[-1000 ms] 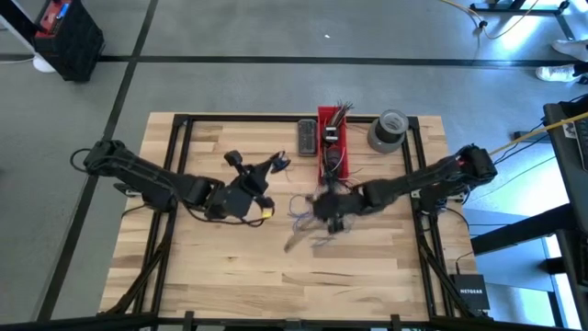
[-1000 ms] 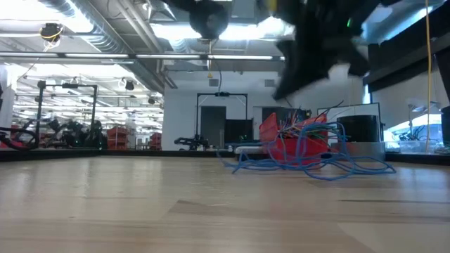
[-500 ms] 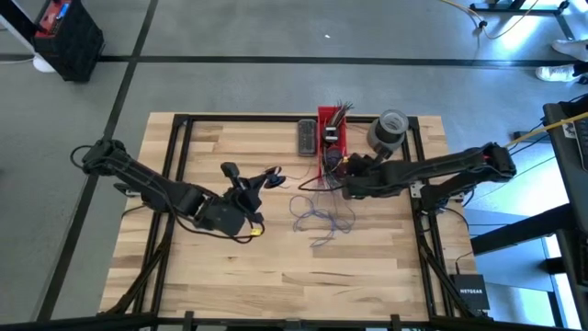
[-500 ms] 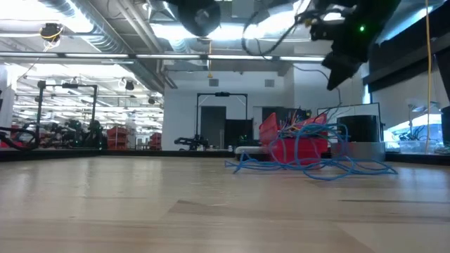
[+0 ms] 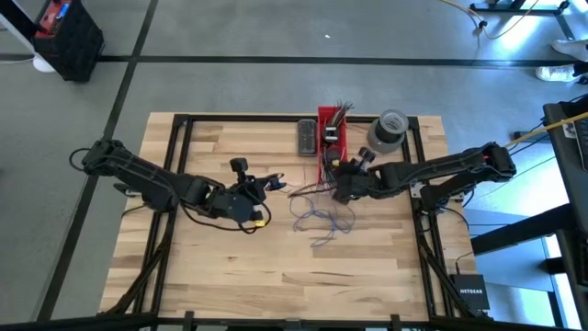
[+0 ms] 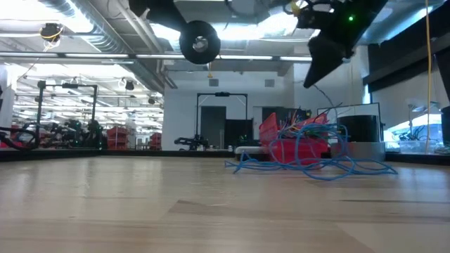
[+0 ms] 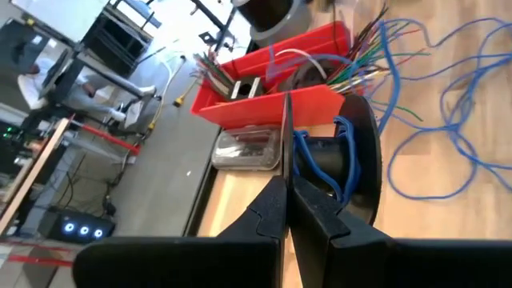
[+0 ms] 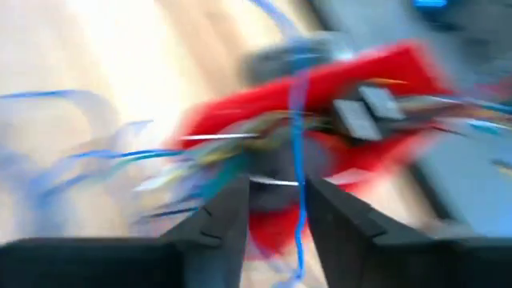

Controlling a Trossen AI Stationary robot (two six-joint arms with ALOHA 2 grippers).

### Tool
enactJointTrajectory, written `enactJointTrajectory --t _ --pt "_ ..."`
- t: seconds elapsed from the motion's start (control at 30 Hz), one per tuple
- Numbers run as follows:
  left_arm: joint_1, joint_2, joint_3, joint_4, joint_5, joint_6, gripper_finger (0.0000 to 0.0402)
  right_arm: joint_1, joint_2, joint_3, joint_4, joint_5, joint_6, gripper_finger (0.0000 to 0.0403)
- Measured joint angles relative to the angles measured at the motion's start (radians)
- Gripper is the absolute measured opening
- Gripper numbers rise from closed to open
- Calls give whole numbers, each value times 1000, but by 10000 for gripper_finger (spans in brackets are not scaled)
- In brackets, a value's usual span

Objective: Coil cords
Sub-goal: Uncoil the blue wire from the black spool

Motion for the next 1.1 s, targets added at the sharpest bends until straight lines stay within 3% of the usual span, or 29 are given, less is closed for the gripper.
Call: enactJointTrajectory --t 0.2,0.27,0.47,0.7,0.93,1.1 --pt "7 0 0 -5 0 -2 5 35 0 0 132 -363 -171 163" --pt "6 0 0 -4 0 -2 5 55 0 0 166 -403 -222 168" --pt "7 0 0 2 0 -2 5 80 2 0 360 -305 -386 170" --pt "7 0 0 16 1 7 5 80 89 0 596 -302 -548 170" --pt "6 0 0 91 125 94 5 78 212 0 836 -291 -648 170" --pt "5 0 0 88 136 104 5 78 222 0 879 -223 -664 170"
